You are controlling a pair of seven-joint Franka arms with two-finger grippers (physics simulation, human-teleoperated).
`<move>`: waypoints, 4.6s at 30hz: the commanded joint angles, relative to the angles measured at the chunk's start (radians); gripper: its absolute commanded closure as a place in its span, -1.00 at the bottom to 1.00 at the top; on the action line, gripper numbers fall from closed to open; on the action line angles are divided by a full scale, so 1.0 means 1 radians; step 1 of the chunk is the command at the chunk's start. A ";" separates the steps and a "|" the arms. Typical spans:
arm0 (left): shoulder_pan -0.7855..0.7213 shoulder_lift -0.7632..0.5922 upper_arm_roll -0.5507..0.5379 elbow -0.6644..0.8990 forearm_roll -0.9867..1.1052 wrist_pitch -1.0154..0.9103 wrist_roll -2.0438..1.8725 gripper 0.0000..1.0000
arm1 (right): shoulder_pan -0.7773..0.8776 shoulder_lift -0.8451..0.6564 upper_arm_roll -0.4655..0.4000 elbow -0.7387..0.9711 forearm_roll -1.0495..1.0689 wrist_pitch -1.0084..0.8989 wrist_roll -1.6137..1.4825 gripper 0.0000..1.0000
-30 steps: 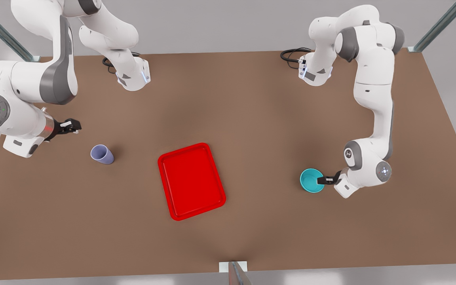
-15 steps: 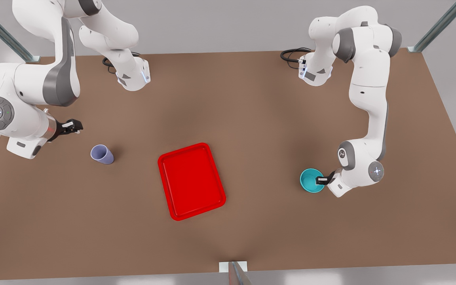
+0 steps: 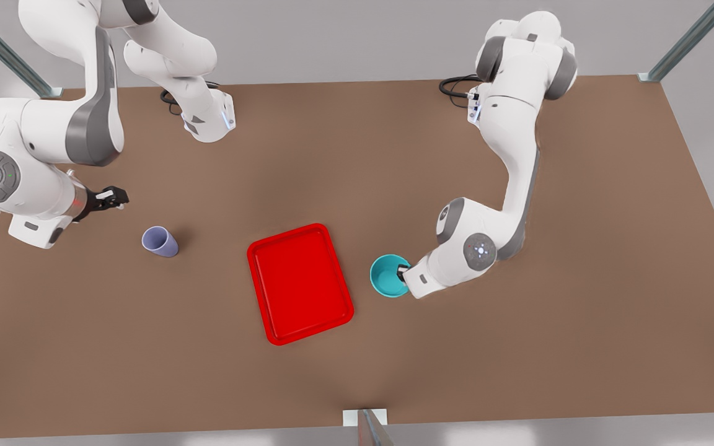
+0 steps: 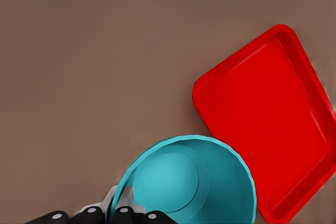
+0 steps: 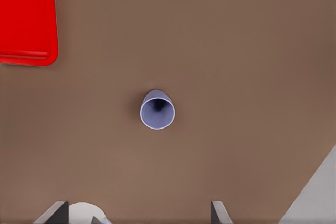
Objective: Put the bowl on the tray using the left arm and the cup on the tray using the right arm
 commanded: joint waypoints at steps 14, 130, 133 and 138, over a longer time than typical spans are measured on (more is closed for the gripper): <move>-0.155 0.283 -0.050 0.287 -0.001 0.356 -0.867 -1.00 | 0.003 0.004 -0.001 -0.002 0.005 0.001 0.007 -1.00; 0.307 -0.508 0.102 -0.025 0.255 -0.703 -0.068 -1.00 | 0.704 0.371 -0.349 -0.309 0.508 0.735 0.463 -1.00; 0.308 -0.496 0.102 -0.022 0.257 -0.689 -0.062 -1.00 | 0.696 0.363 -0.349 -0.280 0.508 0.696 0.465 -1.00; 0.304 -0.484 0.099 0.010 0.257 -0.667 -0.068 -1.00 | 0.597 0.190 -0.355 -0.199 0.393 0.410 0.466 -1.00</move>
